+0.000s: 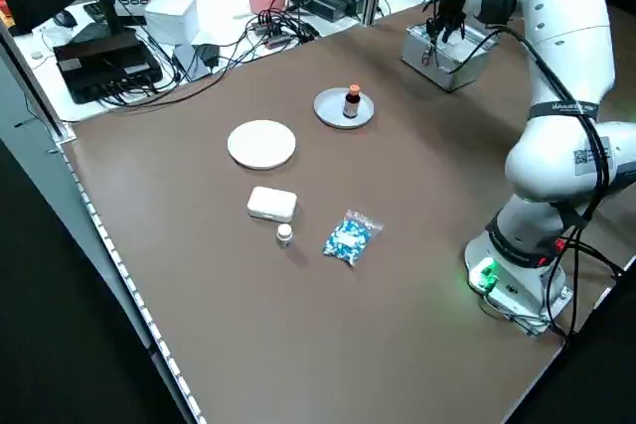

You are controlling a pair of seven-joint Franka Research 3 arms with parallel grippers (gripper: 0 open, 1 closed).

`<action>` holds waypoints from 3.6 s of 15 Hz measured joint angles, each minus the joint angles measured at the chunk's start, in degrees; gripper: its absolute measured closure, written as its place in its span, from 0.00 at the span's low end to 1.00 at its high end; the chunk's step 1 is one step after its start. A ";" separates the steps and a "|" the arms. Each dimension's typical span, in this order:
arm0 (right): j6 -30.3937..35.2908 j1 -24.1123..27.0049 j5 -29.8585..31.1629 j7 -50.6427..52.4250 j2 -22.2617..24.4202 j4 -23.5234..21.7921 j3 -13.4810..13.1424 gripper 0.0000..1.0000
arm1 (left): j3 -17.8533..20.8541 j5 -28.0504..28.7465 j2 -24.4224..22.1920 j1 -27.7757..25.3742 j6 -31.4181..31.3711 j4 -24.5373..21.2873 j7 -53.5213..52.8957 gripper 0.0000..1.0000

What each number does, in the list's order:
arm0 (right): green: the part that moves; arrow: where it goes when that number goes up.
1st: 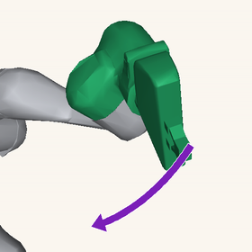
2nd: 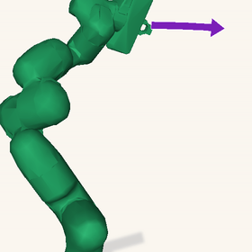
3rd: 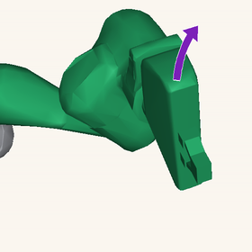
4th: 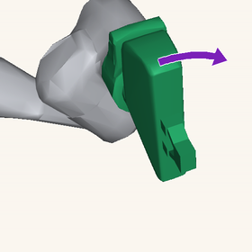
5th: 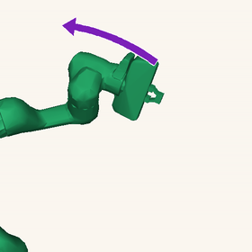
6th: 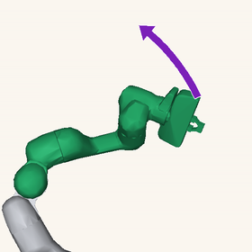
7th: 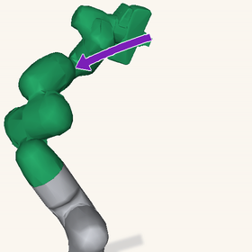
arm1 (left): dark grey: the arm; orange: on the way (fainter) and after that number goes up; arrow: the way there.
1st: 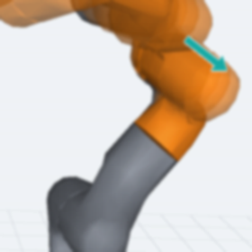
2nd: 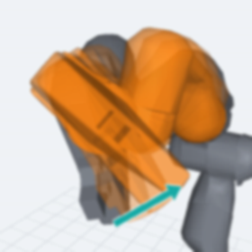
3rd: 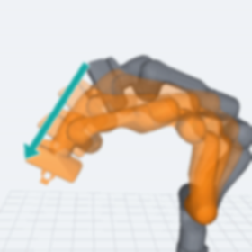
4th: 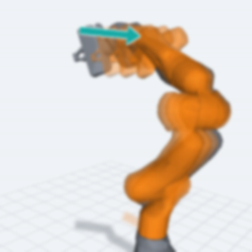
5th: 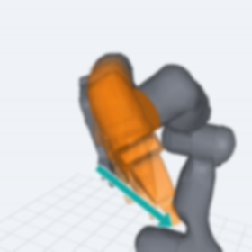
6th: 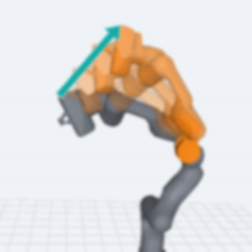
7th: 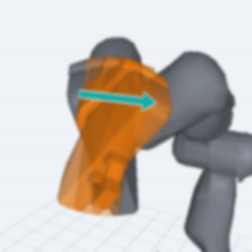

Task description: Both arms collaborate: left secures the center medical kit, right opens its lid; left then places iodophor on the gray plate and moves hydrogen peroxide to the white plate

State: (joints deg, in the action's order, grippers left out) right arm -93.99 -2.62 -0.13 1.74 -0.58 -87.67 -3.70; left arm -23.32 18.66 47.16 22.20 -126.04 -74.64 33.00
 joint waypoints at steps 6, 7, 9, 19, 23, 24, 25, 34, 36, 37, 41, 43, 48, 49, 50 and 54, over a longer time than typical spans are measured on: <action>-0.01 0.23 0.00 0.00 -0.01 0.00 -0.22 0.01 | 1.00 0.00 0.15 0.00 0.04 1.46 1.06 0.49; -0.01 0.23 0.00 0.00 -0.01 0.00 -0.23 0.01 | 1.13 0.00 0.30 0.16 0.04 1.56 1.71 0.49; -0.01 0.23 0.00 0.00 -0.01 0.00 -0.26 0.01 | 2.01 0.00 0.46 1.04 0.03 1.98 3.44 0.49; 0.21 -0.21 -0.11 -0.01 -0.05 -0.01 -0.08 0.01 | 3.25 0.00 0.55 2.53 -0.04 2.55 6.74 0.48; 0.25 -0.04 -0.11 0.00 -0.23 -0.03 -0.15 0.01 | 3.21 0.00 0.56 2.70 -0.03 2.55 6.92 0.47; 0.25 0.00 -0.11 0.00 -0.25 -0.03 -0.17 0.01 | 3.19 0.00 0.56 2.73 0.01 2.55 6.98 0.47; 0.25 0.02 -0.11 0.00 -0.26 -0.03 -0.18 0.01 | 3.16 0.00 0.56 2.76 0.01 2.55 7.22 0.47; 0.25 0.02 -0.12 0.00 -0.45 -0.03 -0.18 0.01 | 3.24 0.00 0.56 3.79 0.00 3.22 9.77 0.47; 0.26 -0.11 -0.12 0.01 -0.49 -0.03 -0.12 0.01 | 3.27 0.00 0.58 3.91 -0.01 3.23 10.34 0.47; 0.27 -0.15 -0.12 0.01 -0.50 -0.03 -0.08 0.01 | 3.30 0.00 0.59 3.91 -0.01 3.24 10.56 0.47; 0.35 -0.11 -0.12 0.01 -0.57 -0.03 -0.11 0.01 | 3.56 0.00 0.67 3.91 -0.01 3.26 10.72 0.47; 0.43 -0.10 -0.12 0.01 -0.65 -0.07 -0.12 0.01 | 3.96 0.00 0.75 3.92 -0.01 3.26 10.72 0.47; 0.50 -0.14 -0.12 0.01 -1.21 -0.17 -0.10 0.01 | 5.30 0.00 1.02 4.53 -0.05 3.27 10.71 0.52; 0.49 -0.15 -0.12 0.01 -1.52 -0.18 -0.09 0.01 | 5.78 0.00 1.02 4.96 -0.07 3.28 10.71 0.52; 0.49 -0.14 -0.12 0.00 -1.81 -0.18 -0.09 0.01 | 6.14 0.00 1.03 5.39 -0.06 3.28 10.71 0.52; 0.47 -0.15 -0.12 0.00 -2.78 -0.18 -0.09 0.01 | 7.33 0.00 1.14 6.51 -0.31 3.28 10.72 0.54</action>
State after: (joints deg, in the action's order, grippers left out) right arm -93.51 -2.77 -0.24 1.74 -3.37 -87.85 -3.79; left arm -15.99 18.66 48.31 28.71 -126.35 -71.35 43.72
